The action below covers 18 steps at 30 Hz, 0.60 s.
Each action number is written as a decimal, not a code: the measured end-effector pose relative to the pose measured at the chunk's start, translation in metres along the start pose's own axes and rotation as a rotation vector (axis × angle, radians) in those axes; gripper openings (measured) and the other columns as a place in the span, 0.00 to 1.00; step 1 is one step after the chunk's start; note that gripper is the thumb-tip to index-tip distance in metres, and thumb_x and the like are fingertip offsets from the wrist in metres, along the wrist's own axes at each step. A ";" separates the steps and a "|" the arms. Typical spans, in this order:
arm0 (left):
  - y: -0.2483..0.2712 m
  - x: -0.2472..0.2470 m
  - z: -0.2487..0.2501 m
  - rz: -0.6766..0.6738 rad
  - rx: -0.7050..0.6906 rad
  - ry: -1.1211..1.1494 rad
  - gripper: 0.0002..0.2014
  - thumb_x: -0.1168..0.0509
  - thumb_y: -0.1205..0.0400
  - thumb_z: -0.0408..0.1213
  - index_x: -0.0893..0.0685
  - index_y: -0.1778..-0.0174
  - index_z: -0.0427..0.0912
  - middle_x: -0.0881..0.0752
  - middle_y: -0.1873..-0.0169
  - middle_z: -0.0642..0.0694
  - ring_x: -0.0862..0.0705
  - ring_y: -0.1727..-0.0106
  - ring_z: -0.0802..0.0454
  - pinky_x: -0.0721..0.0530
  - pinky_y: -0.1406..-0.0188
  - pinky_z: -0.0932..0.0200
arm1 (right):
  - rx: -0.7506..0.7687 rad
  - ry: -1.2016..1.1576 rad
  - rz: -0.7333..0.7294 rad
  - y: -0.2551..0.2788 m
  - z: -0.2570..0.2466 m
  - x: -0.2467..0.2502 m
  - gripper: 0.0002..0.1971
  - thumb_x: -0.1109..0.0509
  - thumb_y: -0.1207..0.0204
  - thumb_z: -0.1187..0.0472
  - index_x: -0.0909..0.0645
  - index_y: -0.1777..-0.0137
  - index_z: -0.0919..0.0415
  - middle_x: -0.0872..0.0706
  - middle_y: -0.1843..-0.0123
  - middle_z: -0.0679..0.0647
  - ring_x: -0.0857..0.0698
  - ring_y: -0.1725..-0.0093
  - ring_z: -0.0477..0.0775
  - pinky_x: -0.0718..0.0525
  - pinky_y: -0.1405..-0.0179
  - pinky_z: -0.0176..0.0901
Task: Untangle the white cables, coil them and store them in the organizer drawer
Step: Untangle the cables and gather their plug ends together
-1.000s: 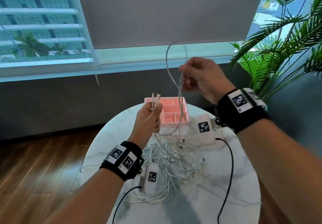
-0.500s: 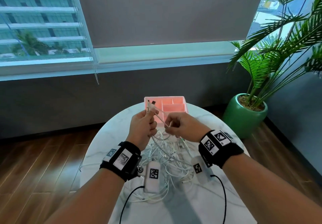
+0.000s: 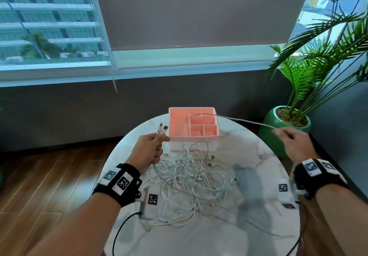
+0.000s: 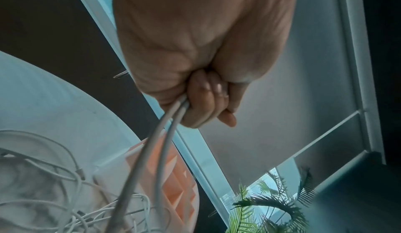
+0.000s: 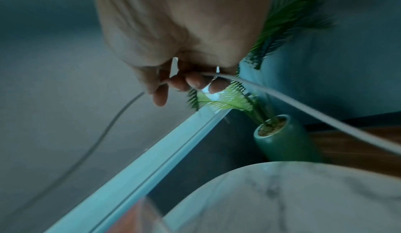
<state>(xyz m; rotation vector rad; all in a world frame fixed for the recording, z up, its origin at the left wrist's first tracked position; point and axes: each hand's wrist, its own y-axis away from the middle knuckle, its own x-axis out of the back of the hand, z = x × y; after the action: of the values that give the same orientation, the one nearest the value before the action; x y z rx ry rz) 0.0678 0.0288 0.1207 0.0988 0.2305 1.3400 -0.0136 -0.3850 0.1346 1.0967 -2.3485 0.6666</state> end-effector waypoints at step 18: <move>0.011 -0.046 -0.010 -0.001 -0.011 0.297 0.24 0.42 0.09 0.48 0.23 0.67 0.38 0.38 0.77 0.48 0.40 0.78 0.54 0.41 0.83 0.63 | 0.261 -0.027 -0.831 0.113 -0.098 -0.128 0.22 0.36 0.15 0.45 0.24 0.25 0.53 0.14 0.38 0.47 0.15 0.43 0.44 0.19 0.42 0.37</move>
<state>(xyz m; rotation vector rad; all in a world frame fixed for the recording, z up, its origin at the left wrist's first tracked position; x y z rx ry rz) 0.0456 -0.0135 0.1181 -0.1112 0.4734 1.3528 -0.0104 -0.1900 0.1095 2.0126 -1.5996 0.6268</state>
